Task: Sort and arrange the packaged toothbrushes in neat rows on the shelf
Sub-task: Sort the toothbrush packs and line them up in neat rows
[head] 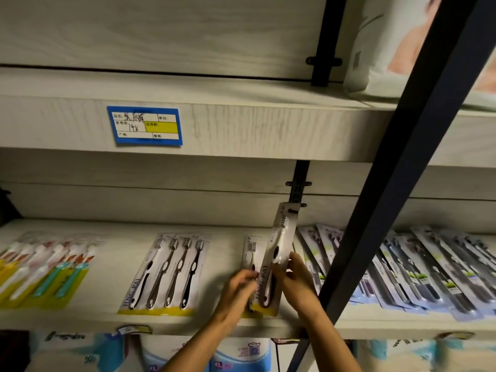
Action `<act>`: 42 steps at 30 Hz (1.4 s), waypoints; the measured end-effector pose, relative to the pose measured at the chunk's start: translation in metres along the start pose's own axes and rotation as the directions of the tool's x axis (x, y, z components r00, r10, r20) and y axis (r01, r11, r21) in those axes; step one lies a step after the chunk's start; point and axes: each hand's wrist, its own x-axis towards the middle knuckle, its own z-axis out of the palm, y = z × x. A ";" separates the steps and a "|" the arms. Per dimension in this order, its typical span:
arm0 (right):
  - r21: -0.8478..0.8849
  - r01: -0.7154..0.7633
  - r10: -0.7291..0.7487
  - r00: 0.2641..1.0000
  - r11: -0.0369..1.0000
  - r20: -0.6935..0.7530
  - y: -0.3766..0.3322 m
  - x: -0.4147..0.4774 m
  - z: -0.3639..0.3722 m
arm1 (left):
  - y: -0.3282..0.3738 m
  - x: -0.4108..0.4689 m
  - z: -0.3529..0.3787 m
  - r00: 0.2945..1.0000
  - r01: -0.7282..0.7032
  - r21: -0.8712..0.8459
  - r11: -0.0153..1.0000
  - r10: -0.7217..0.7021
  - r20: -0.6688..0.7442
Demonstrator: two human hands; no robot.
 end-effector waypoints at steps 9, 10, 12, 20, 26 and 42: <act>0.128 0.012 0.005 0.990 0.992 -0.139 -0.006 -0.001 -0.001 | -0.029 0.055 0.007 0.966 0.181 0.830 0.528 0.064 -0.251; 0.140 0.007 0.014 0.989 0.990 -0.148 -0.007 -0.001 -0.002 | -0.026 0.057 0.012 0.963 0.187 0.844 0.503 0.075 -0.259; 0.161 -0.001 0.026 0.987 0.987 -0.156 -0.009 -0.001 -0.003 | -0.022 0.064 0.019 0.960 0.199 0.866 0.458 0.086 -0.265; 0.192 -0.014 0.042 0.988 0.981 -0.146 -0.011 -0.003 -0.001 | -0.019 0.052 -0.001 0.976 0.078 0.501 0.862 0.038 -0.216; 0.214 0.002 0.022 0.994 0.977 -0.108 -0.002 -0.010 0.006 | 0.004 0.008 -0.049 0.961 -0.165 0.196 0.967 0.203 -0.189; 0.297 0.032 -0.041 0.999 0.954 0.024 -0.030 -0.040 0.117 | 0.012 -0.063 -0.189 0.925 -0.177 -0.100 0.979 0.131 -0.358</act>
